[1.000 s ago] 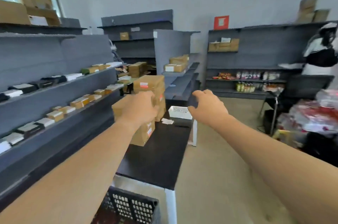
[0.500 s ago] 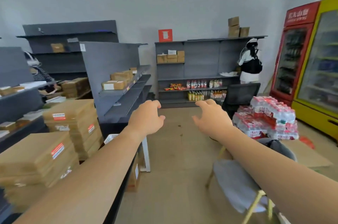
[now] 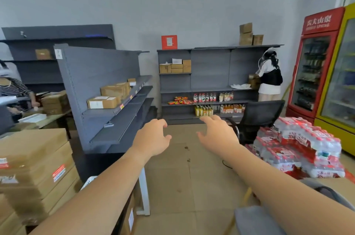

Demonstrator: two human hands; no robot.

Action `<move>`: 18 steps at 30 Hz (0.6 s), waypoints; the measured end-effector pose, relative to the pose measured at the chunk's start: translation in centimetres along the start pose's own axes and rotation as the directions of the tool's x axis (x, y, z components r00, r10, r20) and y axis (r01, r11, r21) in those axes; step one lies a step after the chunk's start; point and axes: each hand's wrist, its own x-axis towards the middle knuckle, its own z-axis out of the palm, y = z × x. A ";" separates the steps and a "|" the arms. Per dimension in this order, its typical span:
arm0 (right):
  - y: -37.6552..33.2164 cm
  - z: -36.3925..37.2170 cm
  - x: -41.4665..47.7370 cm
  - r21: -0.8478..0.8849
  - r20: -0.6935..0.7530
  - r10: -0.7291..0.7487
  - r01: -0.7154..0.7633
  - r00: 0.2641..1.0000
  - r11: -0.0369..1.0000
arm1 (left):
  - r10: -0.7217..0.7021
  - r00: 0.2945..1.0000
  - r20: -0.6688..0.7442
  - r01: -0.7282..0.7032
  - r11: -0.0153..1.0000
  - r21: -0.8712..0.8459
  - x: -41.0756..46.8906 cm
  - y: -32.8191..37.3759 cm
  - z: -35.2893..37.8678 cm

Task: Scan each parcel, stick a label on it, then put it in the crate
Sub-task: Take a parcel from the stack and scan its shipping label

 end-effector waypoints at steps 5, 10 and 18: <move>-5.8 7.4 9.0 0.033 0.100 -0.148 0.145 0.984 0.989 | -0.154 0.988 -0.015 0.154 0.988 0.031 3.9 -8.2 0.6; -16.0 16.5 15.0 0.162 0.206 -0.420 0.392 0.884 0.905 | -0.370 0.922 -0.112 0.384 0.911 0.151 3.3 -20.0 -2.2; -31.8 28.0 19.0 0.476 0.266 -0.818 0.669 0.509 0.571 | -0.767 0.547 -0.334 0.833 0.536 0.135 -3.3 -31.7 -6.2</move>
